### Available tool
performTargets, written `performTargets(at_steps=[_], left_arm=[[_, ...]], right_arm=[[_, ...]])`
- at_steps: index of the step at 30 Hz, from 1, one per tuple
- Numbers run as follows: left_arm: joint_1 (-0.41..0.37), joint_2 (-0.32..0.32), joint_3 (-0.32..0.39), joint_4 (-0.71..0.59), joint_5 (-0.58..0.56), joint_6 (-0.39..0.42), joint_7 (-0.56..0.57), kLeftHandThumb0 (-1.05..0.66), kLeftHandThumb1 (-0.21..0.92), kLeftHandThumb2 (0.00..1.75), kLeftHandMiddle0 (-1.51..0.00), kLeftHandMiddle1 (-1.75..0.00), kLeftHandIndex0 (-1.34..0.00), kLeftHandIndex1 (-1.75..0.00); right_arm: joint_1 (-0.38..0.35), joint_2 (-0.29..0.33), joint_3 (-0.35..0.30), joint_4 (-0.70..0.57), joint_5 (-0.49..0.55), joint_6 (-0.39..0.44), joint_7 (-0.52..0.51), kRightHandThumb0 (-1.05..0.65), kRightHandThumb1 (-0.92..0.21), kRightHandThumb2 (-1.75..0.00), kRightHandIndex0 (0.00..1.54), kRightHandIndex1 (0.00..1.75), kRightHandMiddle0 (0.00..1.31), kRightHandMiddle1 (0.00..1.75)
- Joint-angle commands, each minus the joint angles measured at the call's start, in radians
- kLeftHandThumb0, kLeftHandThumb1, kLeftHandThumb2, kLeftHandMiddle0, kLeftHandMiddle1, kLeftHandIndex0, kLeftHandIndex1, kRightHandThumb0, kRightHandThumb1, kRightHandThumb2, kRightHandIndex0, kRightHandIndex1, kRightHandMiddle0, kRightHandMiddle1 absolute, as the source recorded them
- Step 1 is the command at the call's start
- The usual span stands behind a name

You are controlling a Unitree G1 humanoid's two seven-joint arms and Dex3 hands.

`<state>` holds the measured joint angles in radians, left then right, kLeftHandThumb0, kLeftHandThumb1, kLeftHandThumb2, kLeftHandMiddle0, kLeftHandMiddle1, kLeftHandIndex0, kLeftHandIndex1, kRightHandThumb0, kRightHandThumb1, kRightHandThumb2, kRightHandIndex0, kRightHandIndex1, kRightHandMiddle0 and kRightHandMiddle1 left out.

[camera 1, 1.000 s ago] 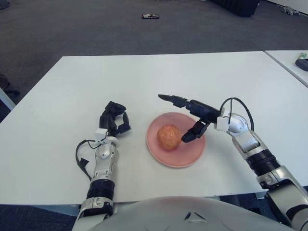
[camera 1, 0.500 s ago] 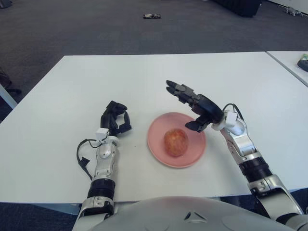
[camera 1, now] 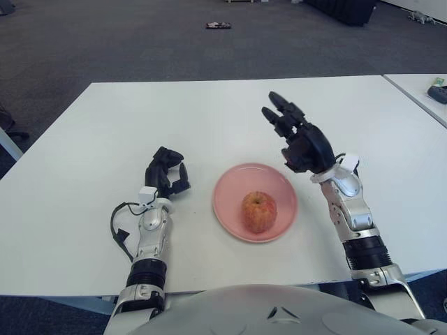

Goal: Put the apple into the plate.

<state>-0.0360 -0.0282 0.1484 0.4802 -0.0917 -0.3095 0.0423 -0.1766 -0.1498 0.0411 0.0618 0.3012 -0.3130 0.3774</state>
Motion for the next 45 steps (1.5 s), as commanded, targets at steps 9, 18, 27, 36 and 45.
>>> performTargets(at_steps=[9, 18, 27, 36, 45], left_arm=[[0.038, -0.011, 0.004, 0.05, 0.002, 0.038, 0.015, -0.5, 0.26, 1.4, -1.16, -1.75, -0.66, -1.75], [0.04, -0.02, 0.009, 0.035, -0.013, 0.043, 0.008, -0.5, 0.27, 1.39, -1.15, -1.75, -0.65, -1.75], [0.039, -0.024, 0.01, 0.026, -0.023, 0.056, 0.005, -0.5, 0.27, 1.39, -1.16, -1.75, -0.65, -1.75], [0.039, -0.025, 0.007, 0.024, -0.021, 0.05, 0.003, -0.5, 0.26, 1.4, -1.17, -1.75, -0.65, -1.75], [0.041, -0.025, 0.004, 0.022, -0.013, 0.049, 0.011, -0.5, 0.27, 1.39, -1.16, -1.75, -0.65, -1.75]], right_arm=[[0.047, 0.162, -0.105, 0.064, -0.146, -0.068, -0.318, -0.41, -0.66, -0.9, 0.51, 1.41, 0.34, 1.73], [0.074, 0.2, -0.164, 0.164, -0.15, -0.09, -0.396, -0.4, -0.65, -0.91, 0.59, 1.55, 0.36, 1.75], [0.041, 0.174, -0.198, 0.339, -0.198, -0.181, -0.417, -0.42, -0.53, -1.06, 0.78, 1.74, 0.45, 1.75], [0.045, 0.157, -0.191, 0.435, -0.261, -0.284, -0.442, -0.46, -0.39, -1.24, 1.03, 1.75, 0.56, 1.75], [0.082, 0.138, -0.176, 0.481, -0.294, -0.329, -0.425, -0.5, -0.27, -1.39, 1.22, 1.75, 0.66, 1.75]])
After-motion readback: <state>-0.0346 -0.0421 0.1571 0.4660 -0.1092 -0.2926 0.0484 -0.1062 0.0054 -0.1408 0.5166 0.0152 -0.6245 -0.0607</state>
